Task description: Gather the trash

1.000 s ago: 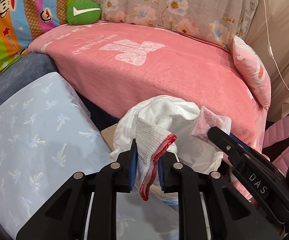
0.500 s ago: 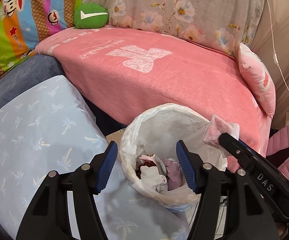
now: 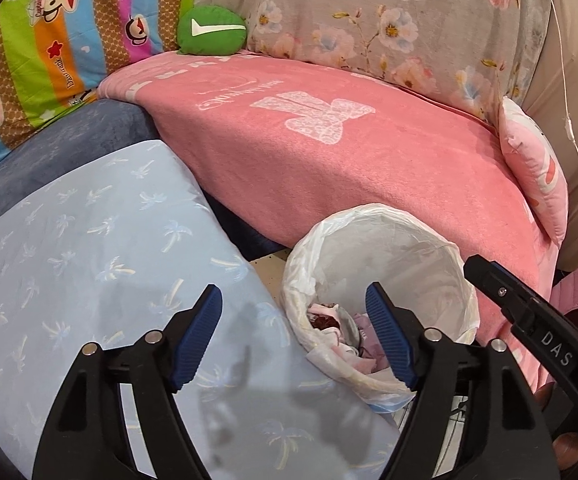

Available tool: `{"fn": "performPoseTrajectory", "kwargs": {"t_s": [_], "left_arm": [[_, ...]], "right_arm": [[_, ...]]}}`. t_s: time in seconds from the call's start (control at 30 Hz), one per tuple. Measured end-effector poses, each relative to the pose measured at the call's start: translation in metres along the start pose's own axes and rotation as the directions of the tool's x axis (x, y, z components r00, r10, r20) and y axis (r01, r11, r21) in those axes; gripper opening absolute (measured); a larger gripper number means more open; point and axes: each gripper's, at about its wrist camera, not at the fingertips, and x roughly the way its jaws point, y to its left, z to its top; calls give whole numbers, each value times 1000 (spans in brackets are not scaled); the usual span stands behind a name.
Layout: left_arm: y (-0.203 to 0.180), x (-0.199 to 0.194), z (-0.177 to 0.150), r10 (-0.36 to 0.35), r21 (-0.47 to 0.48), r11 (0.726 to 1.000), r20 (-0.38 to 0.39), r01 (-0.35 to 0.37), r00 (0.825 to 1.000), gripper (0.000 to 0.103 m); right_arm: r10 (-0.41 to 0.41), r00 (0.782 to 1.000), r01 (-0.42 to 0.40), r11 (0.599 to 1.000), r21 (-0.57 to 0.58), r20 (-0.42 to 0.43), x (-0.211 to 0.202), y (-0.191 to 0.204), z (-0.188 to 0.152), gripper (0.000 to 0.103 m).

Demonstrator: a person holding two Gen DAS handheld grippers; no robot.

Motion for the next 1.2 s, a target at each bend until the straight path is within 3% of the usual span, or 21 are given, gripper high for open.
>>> {"fn": "performPoseTrajectory", "kwargs": {"t_s": [0.43,0.83,0.97,1.07,1.2], "left_arm": [[12,-14,-14,96,24,995,23,-97,995,87],[21,-13,-29,137,14,990,-7,-137,990,90],[22,-12,-32,146,10,989,-15,-146,989,90],[23,-11,-34,151,4,989,-21,-151,988,91],[24,-9,-36,157,-3,988,-29,-158,987,91]], "right_arm": [[-75,997,74,989,-131,0,-11,30,-16,56],[-160,987,157,966,-205,3,-15,40,-31,74],[-172,985,165,965,-202,-17,-14,38,-32,74],[-179,984,172,962,-213,-12,-15,38,-33,84],[-178,984,171,958,-231,-9,-11,36,-38,86]]}}
